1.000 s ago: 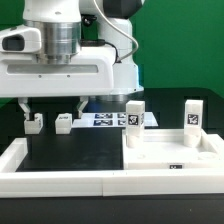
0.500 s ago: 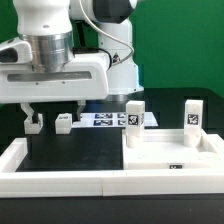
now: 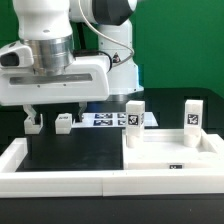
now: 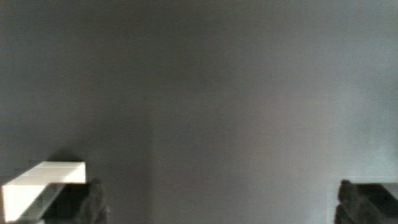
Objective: Assemble square table
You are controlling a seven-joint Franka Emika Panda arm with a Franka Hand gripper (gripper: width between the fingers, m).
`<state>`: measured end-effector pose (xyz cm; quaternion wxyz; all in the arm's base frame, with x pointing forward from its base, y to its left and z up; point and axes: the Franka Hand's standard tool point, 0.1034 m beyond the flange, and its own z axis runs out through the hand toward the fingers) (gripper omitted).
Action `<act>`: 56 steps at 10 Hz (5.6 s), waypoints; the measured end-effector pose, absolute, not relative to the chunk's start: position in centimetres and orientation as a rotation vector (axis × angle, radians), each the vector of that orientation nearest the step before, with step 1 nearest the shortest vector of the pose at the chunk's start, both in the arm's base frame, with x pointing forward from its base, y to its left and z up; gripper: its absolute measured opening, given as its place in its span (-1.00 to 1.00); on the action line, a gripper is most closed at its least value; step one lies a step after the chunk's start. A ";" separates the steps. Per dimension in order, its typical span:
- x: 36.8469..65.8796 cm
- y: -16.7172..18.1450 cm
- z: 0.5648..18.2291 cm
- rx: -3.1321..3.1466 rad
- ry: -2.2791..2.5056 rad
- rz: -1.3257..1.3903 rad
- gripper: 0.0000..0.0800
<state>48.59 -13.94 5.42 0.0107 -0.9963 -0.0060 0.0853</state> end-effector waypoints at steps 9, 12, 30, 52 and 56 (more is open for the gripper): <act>44.3 -13.7 3.6 -3.096 0.008 0.324 0.62; 44.3 -13.7 3.6 -3.096 0.008 0.324 0.62; 36.7 -13.2 0.3 -2.941 -0.124 1.006 0.62; 35.6 -13.0 0.1 -2.734 -0.182 1.550 0.62; 35.7 -13.0 0.2 -2.735 -0.182 1.551 0.31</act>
Offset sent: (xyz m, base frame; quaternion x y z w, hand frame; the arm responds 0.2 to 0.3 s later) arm -0.0446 0.0123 -0.0031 0.0072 -0.0243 0.0402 0.9989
